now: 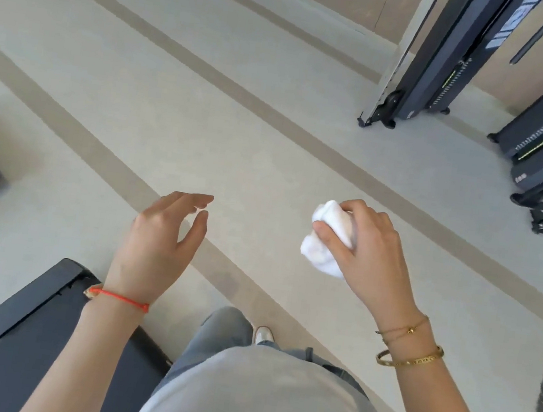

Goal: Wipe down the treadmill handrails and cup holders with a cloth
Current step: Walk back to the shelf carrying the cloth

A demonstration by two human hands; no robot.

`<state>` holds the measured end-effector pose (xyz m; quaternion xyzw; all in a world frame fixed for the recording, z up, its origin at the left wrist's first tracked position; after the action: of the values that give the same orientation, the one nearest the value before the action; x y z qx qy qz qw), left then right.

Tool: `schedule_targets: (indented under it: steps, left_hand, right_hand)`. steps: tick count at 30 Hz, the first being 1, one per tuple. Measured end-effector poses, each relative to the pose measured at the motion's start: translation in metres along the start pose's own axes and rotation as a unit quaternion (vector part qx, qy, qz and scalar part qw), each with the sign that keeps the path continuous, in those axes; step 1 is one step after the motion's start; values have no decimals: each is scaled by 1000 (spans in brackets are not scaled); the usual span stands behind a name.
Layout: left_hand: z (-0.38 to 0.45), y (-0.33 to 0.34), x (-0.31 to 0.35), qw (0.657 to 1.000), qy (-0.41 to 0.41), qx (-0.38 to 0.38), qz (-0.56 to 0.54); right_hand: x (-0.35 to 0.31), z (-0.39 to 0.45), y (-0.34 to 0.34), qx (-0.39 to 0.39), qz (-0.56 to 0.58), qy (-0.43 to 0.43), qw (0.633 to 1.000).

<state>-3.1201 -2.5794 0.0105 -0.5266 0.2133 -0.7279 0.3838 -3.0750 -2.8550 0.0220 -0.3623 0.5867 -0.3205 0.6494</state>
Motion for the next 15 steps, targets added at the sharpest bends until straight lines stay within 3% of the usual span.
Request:
schedule_targets:
  steps: [15]
  left_hand:
    - [251,-22,-177,986,-123,95,65]
  right_hand:
    - [-123,348,133,-94,20,-130,987]
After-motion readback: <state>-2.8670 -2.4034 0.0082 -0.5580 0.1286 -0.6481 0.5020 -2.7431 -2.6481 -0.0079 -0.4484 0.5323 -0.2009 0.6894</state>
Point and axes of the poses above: each hand's wrist, its own z-axis towards the middle knuckle, its own y-axis out of the palm, x = y × z, the point moved 7 cm from there along z, towards the middle knuckle, and after that the axes turned 2 degrees about y, right-handed, at the moved point
